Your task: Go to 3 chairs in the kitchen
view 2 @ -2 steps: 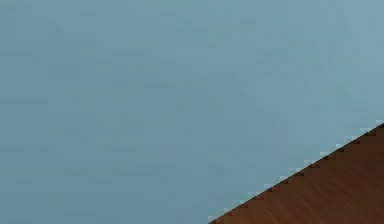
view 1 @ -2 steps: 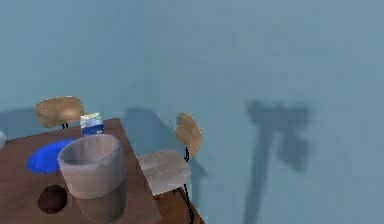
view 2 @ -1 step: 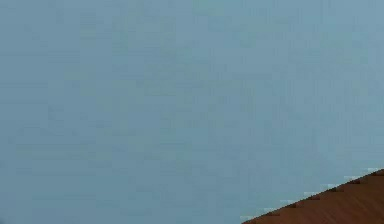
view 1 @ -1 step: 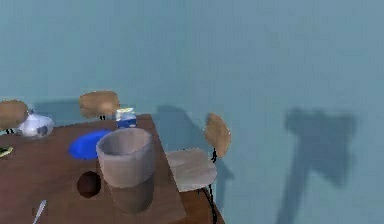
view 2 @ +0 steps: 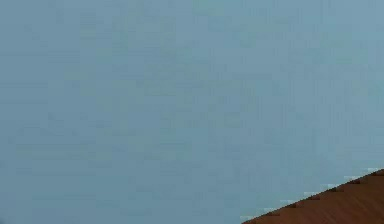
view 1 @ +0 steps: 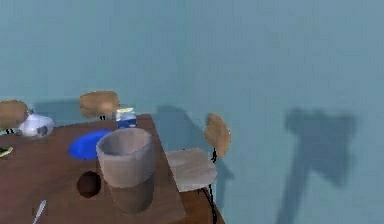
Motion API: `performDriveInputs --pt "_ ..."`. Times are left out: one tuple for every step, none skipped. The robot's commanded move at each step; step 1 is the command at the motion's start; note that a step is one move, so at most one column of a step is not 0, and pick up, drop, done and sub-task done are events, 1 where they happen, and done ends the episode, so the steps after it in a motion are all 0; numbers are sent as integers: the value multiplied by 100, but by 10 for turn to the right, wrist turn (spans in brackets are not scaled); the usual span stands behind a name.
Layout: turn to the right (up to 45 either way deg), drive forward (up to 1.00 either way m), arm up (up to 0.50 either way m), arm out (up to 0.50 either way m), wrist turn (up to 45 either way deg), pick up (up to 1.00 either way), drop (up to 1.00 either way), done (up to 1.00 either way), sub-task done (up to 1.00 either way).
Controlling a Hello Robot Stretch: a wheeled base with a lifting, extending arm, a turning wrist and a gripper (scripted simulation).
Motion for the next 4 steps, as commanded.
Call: performDriveInputs --pt "-450 0 0 0 0 0 0 0 0" --pt "-450 0 0 0 0 0 0 0 0" --pt "-150 0 0 0 0 0 0 0 0" --pt "0 75 0 0 0 0 0 0 0"
